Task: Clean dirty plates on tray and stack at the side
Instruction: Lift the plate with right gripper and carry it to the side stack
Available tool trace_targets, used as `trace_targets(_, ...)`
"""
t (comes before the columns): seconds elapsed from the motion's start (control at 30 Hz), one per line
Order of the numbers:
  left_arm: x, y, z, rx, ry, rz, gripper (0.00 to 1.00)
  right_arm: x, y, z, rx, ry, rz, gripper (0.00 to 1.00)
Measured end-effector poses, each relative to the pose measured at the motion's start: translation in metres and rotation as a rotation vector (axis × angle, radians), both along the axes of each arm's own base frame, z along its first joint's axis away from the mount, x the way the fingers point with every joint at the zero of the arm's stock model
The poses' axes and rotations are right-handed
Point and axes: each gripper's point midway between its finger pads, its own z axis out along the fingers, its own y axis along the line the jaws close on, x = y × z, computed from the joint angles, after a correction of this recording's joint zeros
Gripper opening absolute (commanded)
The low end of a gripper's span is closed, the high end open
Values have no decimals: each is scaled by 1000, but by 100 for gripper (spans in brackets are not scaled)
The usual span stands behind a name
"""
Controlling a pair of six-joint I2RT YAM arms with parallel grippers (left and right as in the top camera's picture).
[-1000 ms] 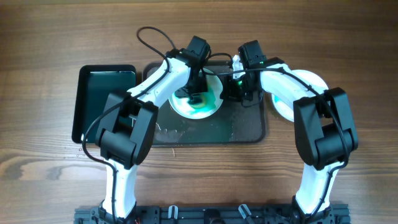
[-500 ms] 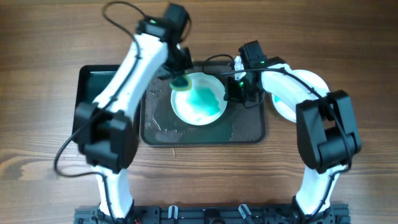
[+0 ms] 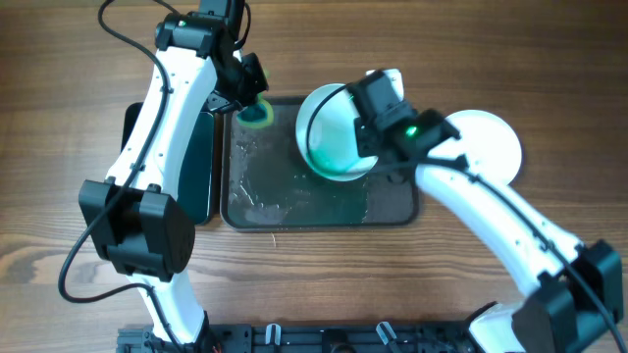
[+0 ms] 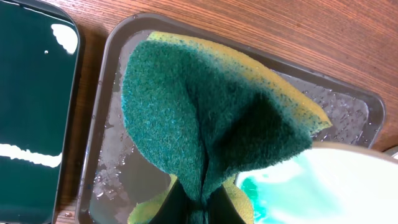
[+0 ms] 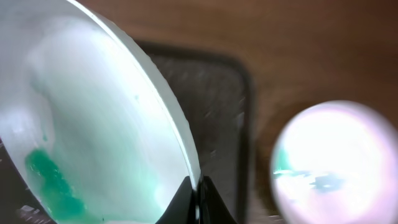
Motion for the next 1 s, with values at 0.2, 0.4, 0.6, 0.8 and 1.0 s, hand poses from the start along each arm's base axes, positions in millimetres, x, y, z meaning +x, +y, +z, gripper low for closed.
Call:
trace_targets(0.2, 0, 0, 0, 3, -1, -2, 4, -14, 5, 54, -345, -272, 1, 4)
trace_targets(0.4, 0, 0, 0, 3, -1, -3, 4, -33, 11, 105, -595, -501, -44, 4)
trace_targets(0.6, 1, 0, 0, 2, -4, -2, 4, -41, 16, 128, -682, -589, -66, 4)
trace_targets(0.8, 1, 0, 0, 3, -4, -2, 4, -36, 31, 97, -563, -464, 55, 4)
trace_targets(1.0, 1, 0, 0, 2, -4, -3, 4, -17, 25, 25, -108, -127, 49, 4)
